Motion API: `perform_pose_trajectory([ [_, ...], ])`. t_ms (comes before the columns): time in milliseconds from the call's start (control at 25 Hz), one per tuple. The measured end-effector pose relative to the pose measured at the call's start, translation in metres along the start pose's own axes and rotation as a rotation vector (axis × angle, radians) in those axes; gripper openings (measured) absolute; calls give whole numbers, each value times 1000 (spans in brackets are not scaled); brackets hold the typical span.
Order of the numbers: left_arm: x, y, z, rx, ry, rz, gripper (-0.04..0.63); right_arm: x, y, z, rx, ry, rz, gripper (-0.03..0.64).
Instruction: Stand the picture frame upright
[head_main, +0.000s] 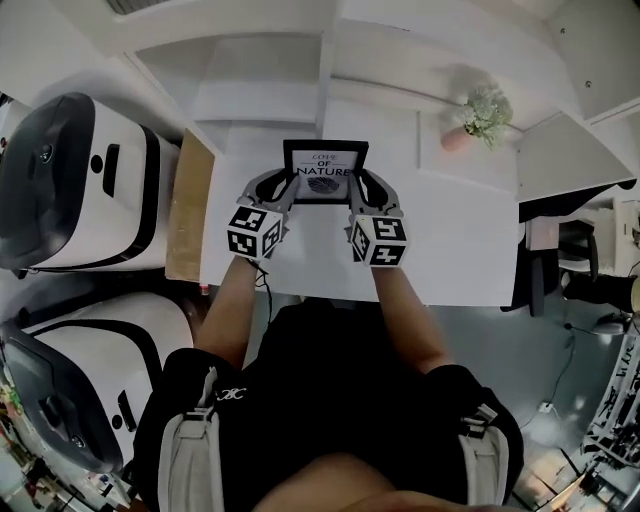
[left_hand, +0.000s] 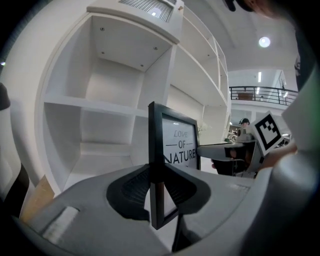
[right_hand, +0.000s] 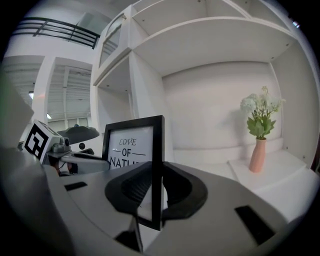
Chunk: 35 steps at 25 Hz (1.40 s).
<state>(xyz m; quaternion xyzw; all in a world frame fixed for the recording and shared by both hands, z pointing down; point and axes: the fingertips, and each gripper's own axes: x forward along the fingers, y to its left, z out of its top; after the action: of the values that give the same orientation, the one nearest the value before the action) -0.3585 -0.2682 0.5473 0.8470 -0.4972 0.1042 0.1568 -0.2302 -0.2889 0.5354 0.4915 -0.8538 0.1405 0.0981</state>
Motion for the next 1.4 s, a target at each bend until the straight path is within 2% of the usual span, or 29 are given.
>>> perform_pose_trajectory([
  [280, 31, 31, -17, 14, 53, -23, 91, 33, -5, -20, 25, 41, -48, 69],
  [520, 47, 39, -29, 9, 87, -35, 91, 49, -14, -33, 16, 74, -74, 68],
  [680, 53, 40, -37, 34, 104, -35, 91, 54, -18, -40, -2, 96, -80, 69],
  [920, 61, 46, -47, 68, 139, -5, 94, 61, -19, -51, -23, 126, -63, 69],
  [1160, 63, 49, -47, 64, 123, -2, 95, 63, -18, -51, -37, 126, -53, 69],
  [1400, 61, 51, -47, 64, 127, 15, 101, 65, -17, -55, 11, 133, -27, 72],
])
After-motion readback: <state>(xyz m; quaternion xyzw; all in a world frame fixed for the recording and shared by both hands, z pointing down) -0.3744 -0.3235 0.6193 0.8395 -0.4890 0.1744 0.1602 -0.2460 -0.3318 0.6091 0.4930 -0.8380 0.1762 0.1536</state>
